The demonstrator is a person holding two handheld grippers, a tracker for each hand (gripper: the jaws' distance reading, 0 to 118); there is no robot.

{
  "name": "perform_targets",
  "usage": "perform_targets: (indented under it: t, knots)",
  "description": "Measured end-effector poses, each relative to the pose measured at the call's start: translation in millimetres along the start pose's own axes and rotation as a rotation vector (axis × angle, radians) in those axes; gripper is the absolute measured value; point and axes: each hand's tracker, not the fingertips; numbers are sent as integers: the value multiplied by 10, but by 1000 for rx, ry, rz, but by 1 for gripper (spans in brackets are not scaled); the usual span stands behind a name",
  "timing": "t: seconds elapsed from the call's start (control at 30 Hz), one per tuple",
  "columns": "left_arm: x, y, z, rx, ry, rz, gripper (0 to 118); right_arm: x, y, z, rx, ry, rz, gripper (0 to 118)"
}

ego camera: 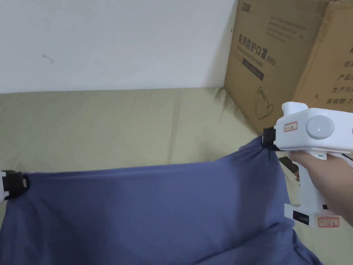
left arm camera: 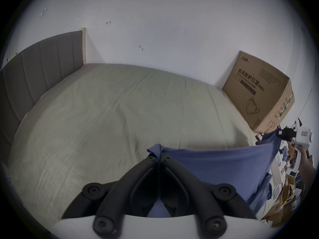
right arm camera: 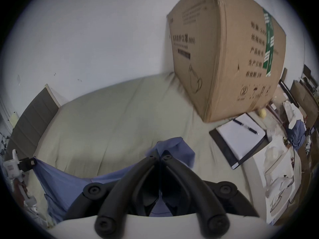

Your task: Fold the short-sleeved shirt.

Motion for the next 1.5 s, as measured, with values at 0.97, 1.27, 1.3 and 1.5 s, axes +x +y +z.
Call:
perform_targets:
  t: [0.97, 1.27, 1.3, 1.5]
  knots:
    - [-294, -1795, 1189, -150, 148, -159, 116, 581, -2229, 1155, -242, -68, 53, 111]
    - [400, -1317, 2622, 351, -91, -135, 116, -346, -1700, 2599, 362, 149, 82, 113]
    - [496, -1340, 2729, 430, -91, -145, 115, -490, -1708, 2745, 452, 149, 84, 112]
    - [898, -1583, 2891, 676, 41, -219, 0, -1079, -1898, 3098, 737, 72, 66, 0]
